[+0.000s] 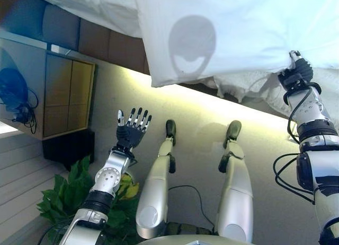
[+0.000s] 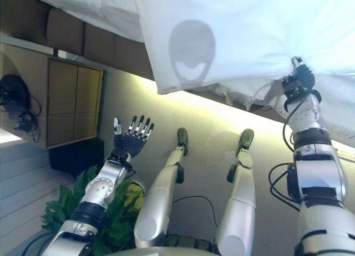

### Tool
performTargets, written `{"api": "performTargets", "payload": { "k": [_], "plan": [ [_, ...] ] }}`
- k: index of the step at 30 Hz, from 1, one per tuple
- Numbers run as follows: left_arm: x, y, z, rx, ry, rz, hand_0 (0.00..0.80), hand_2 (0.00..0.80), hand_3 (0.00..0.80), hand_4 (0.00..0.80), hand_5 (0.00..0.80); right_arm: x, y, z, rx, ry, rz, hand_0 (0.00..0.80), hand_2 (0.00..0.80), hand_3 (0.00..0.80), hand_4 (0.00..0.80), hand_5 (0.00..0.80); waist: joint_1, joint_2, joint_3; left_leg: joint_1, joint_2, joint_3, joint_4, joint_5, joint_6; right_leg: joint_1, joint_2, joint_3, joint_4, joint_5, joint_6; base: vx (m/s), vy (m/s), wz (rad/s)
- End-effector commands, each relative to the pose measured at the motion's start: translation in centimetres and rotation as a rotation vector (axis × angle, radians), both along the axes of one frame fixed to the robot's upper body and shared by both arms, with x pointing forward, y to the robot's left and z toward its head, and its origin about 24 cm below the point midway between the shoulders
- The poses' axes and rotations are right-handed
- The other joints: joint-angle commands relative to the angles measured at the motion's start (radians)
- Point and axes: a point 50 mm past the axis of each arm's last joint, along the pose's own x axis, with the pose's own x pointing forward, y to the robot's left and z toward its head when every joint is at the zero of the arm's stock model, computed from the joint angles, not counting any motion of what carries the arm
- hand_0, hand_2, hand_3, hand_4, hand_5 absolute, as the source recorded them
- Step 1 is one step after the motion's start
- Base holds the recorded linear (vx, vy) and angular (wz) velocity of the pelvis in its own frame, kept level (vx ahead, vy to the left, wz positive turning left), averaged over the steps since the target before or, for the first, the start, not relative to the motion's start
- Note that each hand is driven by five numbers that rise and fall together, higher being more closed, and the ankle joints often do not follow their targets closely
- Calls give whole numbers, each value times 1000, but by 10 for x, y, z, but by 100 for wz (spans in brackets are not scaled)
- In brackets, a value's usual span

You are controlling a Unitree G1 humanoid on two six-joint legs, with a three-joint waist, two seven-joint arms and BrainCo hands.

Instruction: Make the bed neatly

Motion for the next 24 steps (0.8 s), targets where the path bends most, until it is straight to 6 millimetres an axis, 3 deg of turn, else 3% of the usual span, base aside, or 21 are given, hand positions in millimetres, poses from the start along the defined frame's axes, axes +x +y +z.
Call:
{"api": "performTargets", "payload": {
  "k": [1, 12, 24],
  "plan": [
    [6, 4, 9, 1, -47, 31, 0, 0, 0, 0, 0, 9, 21, 36, -93, -120, 114, 800, 800, 800, 800, 800, -2, 7, 19, -5, -38, 16, 12, 15, 14, 49, 5, -42, -19, 33, 51, -45, 73, -1],
    [12, -2, 14, -10, -52, 27, 0, 0, 0, 0, 0, 13, 36, 18, -60, -73, 154, 800, 800, 800, 800, 800, -2, 4, 19, 4, -55, 20, 2, 9, 21, 67, -10, -34, -62, 55, 69, -24, 45, -1],
    [15, -18, 14, -12, -66, -3, 0, 0, 0, 0, 0, 21, 77, -16, 35, 14, 307, 800, 800, 800, 800, 800, 5, 5, 19, 4, -66, 20, -13, 22, 28, 75, -25, -33, -104, 92, 79, -15, 10, 0]
  ]
}}
